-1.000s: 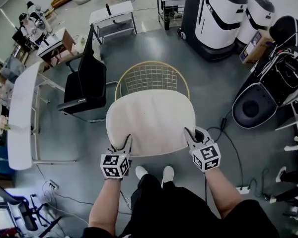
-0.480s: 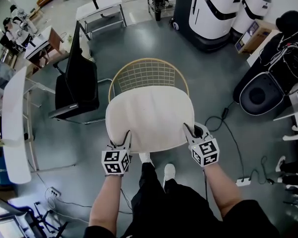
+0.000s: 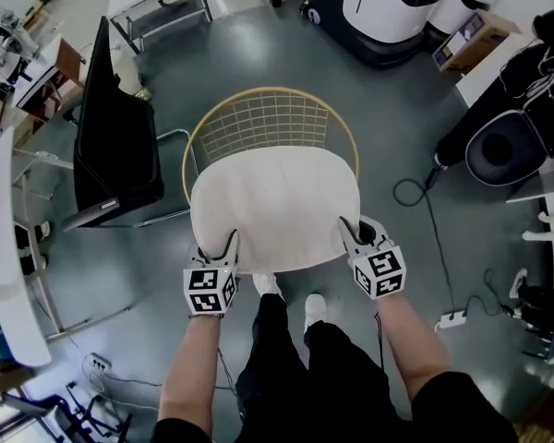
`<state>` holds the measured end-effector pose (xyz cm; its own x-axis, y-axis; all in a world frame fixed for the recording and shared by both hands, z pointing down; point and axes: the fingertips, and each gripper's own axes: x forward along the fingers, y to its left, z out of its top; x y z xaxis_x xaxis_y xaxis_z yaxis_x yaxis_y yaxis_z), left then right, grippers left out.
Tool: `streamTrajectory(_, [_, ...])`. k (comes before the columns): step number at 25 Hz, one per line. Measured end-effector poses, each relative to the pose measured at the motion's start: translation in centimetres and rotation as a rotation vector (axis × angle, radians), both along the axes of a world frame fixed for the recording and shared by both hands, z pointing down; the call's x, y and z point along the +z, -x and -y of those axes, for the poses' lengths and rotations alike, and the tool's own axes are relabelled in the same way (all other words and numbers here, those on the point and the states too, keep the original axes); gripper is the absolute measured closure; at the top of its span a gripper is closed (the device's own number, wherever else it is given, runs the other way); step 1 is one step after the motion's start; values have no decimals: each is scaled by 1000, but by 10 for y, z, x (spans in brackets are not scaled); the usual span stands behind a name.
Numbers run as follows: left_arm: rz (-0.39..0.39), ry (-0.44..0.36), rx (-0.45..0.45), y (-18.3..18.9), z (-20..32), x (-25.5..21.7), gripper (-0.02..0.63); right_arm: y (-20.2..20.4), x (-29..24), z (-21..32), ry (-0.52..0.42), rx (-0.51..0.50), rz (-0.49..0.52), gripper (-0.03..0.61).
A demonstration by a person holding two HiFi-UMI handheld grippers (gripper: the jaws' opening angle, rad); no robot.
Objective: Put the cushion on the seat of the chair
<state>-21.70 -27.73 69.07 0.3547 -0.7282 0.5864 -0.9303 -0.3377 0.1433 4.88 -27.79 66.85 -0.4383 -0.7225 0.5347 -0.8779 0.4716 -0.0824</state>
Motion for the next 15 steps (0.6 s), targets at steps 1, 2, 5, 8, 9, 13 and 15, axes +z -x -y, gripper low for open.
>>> streamTrajectory(1, [1, 8, 4, 2, 6, 12, 417, 1, 12, 5, 6, 5, -3, 517])
streamTrajectory(2, [0, 16, 8, 3, 11, 24, 415, 2, 23, 10, 14, 9, -7, 517])
streamTrajectory(5, [-3, 45, 13, 5, 23, 60, 408, 3, 58, 23, 42, 11, -25, 517])
streamTrajectory(8, [-5, 74, 18, 7, 34, 96, 403, 3, 95, 36, 76, 16, -37, 517])
streamTrajectory(9, [-5, 84, 20, 7, 38, 107, 402, 3, 107, 39, 88, 20, -39, 517])
streamTrajectory(13, [-9, 126, 32, 7, 49, 150, 394, 1, 149, 51, 129, 30, -63, 517])
streamTrajectory(15, [-15, 146, 34, 6, 55, 169, 391, 0, 167, 57, 145, 36, -71, 517])
